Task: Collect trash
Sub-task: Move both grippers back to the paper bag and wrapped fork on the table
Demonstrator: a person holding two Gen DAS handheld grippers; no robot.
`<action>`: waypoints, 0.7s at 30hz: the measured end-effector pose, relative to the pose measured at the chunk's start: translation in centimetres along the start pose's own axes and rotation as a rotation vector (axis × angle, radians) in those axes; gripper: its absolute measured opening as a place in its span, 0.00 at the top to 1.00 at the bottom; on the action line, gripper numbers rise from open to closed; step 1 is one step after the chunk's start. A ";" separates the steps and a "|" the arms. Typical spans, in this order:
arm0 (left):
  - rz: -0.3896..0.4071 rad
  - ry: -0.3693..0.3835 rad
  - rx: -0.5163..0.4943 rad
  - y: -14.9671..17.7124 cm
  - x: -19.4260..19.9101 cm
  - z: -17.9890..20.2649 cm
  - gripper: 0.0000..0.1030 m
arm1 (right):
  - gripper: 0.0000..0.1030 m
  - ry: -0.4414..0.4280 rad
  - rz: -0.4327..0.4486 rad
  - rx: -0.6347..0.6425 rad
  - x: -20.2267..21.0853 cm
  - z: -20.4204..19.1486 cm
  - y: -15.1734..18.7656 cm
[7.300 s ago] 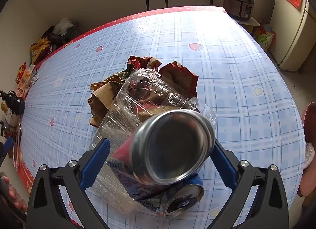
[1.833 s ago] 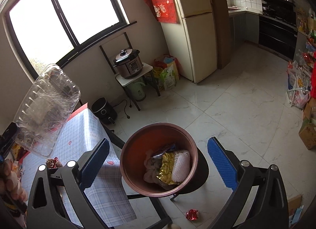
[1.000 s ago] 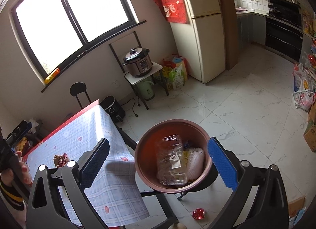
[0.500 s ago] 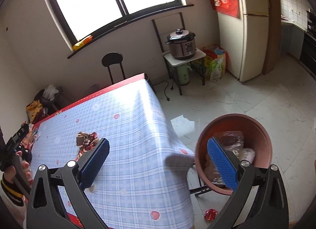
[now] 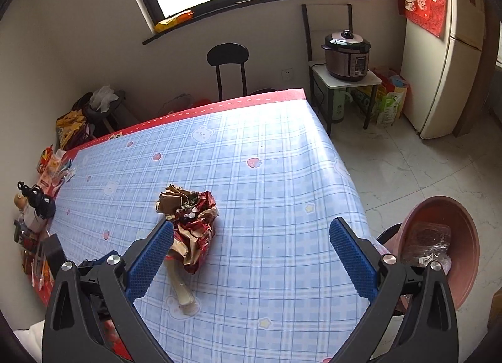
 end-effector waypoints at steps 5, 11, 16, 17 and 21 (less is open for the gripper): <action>-0.035 -0.009 -0.046 0.7 -2.4 1.1 0.07 | 0.05 0.011 -0.026 0.000 -1.1 -0.5 0.5; -0.055 -0.074 -0.098 1.2 -4.4 1.9 0.12 | 0.05 0.021 -0.054 -0.003 -2.1 -0.2 1.0; -0.069 -0.110 -0.130 2.0 -4.8 1.5 0.18 | 0.05 0.008 -0.073 0.007 -3.0 -0.6 1.1; -0.075 -0.116 -0.136 2.2 -4.7 1.4 0.20 | 0.05 0.008 -0.077 0.017 -3.3 -0.8 1.1; -0.105 -0.095 -0.112 3.1 -4.2 -0.2 0.40 | 0.05 -0.003 -0.099 0.065 -4.8 -2.1 1.3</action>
Point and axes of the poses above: each gripper's, at about its wrist camera, not at the fingertips, and x roughly against the way its jaws point, z to its right, y to its underside, the point moved 7 cm from there along -x, roughly the way its jaws point, and after that the axes turned 2 degrees about z, right-handed, at the moved point
